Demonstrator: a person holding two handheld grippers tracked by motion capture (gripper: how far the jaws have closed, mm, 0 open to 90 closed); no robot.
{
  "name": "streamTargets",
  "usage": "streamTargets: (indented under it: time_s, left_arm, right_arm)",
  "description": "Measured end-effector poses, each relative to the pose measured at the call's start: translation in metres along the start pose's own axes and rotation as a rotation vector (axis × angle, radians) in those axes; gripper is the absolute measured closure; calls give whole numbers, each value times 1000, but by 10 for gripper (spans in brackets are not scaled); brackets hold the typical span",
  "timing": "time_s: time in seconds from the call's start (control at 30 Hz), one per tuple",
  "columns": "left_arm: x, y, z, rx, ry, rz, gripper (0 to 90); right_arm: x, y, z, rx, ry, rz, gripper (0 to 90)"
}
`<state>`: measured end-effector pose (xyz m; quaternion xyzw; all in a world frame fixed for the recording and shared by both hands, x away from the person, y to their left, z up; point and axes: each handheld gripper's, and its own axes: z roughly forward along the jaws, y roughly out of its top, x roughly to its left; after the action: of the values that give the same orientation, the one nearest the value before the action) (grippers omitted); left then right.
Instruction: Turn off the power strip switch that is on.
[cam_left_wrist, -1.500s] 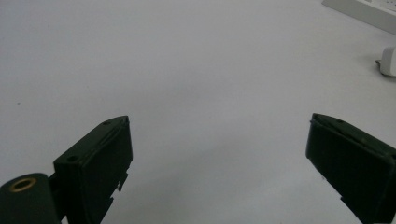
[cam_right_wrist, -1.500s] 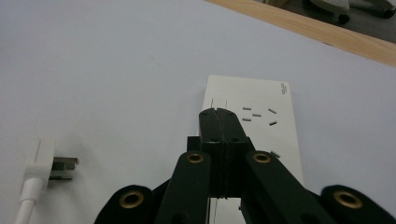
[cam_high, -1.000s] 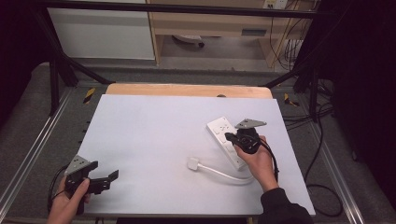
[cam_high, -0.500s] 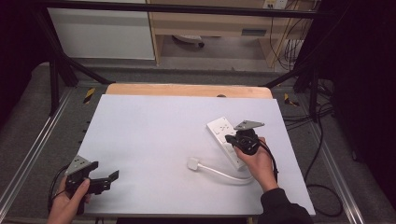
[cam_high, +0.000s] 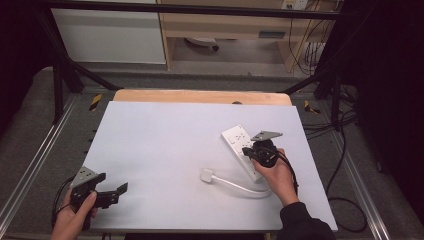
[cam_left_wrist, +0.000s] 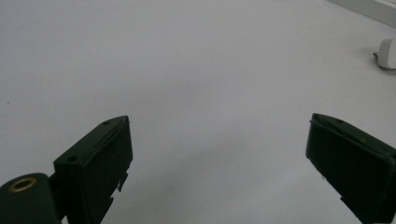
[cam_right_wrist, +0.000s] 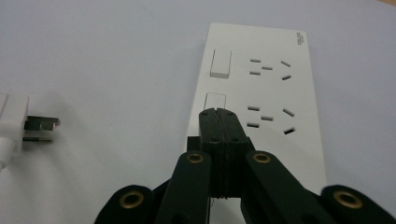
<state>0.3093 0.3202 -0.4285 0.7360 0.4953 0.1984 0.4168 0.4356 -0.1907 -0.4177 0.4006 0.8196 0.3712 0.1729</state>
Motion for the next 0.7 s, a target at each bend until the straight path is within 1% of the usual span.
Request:
streamTargets:
  time_s: [0.27, 0.7]
  left_arm:
    - [0, 0, 0, 1, 1, 3, 72]
    - [0, 0, 0, -1, 0, 5, 72]
  right_arm:
    - [1, -2, 2, 18, 1, -6, 900]
    - [2, -4, 4, 32, -2, -9, 900]
